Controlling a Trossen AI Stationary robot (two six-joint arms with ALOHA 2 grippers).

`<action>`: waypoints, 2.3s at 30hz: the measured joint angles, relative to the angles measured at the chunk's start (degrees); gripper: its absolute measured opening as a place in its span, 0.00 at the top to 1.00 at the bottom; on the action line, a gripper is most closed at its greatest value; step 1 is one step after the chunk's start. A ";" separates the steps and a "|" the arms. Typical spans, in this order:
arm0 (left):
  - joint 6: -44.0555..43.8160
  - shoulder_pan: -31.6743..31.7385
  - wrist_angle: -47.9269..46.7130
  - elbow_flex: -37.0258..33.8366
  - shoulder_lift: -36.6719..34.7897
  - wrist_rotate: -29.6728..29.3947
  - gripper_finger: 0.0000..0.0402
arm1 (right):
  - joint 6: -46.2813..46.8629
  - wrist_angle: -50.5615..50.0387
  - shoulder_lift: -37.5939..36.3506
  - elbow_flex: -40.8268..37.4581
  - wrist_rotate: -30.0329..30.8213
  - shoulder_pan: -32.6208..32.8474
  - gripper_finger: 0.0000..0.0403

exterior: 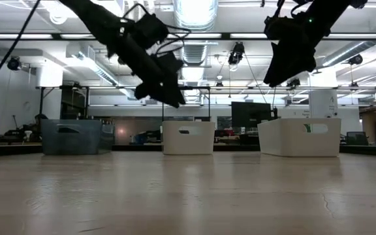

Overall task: Pick and place Stapler, Stapler remover, tape
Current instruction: Put the green stapler into the black bin

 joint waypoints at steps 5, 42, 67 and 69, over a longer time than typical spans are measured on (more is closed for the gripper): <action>-2.68 -3.72 -7.89 -0.43 -8.09 8.55 0.55 | -7.41 4.89 -1.75 -2.05 -0.96 0.00 0.90; -57.65 -66.11 -14.40 -2.46 2.68 -14.89 0.54 | -26.16 21.35 -65.64 -32.53 -25.10 0.00 0.98; -69.38 -66.67 -38.69 11.31 14.95 -3.30 0.54 | -16.09 23.08 -59.78 -43.89 -25.70 0.00 0.98; -69.30 -66.48 -38.47 11.33 15.47 -3.39 0.54 | -16.09 23.13 -59.60 -43.89 -25.70 0.01 0.98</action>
